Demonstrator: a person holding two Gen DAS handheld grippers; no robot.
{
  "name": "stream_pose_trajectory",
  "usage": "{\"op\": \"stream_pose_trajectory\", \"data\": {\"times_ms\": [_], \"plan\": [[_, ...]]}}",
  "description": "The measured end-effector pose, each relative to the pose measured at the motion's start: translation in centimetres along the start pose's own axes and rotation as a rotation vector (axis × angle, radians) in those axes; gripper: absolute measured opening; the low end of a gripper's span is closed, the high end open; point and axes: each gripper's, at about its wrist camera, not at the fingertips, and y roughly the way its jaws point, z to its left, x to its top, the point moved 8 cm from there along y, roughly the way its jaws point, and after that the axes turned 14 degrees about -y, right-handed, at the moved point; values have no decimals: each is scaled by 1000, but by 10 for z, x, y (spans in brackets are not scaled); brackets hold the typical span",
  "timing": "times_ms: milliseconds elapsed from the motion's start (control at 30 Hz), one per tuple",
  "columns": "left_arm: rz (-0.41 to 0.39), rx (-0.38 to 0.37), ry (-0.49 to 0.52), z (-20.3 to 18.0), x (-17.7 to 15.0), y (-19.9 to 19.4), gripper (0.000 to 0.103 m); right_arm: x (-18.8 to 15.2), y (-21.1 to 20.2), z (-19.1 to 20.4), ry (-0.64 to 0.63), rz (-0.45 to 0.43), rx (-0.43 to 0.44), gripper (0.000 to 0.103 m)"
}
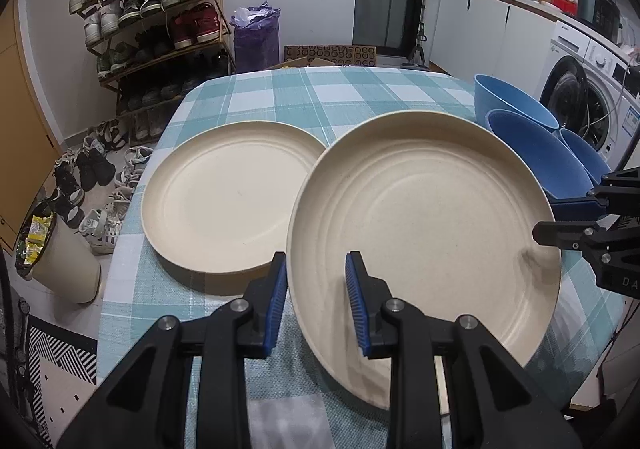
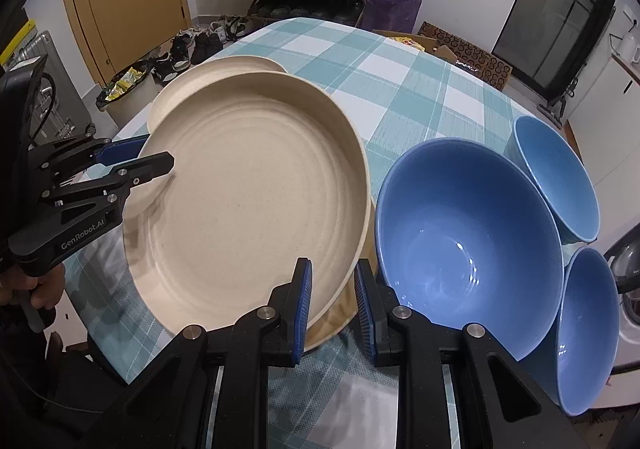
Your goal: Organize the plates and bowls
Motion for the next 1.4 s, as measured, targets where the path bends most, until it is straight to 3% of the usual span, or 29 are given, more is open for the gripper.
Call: {"op": "stream_pose_trajectory", "data": {"times_ms": [1133,1400], "plan": [[35,7,27,-14,-3,29,27,-24,30,2,-16,62,-53,22],[14,43,52,-18,-5,31,27,-26,32,5,-41,74,-87,22]]}}
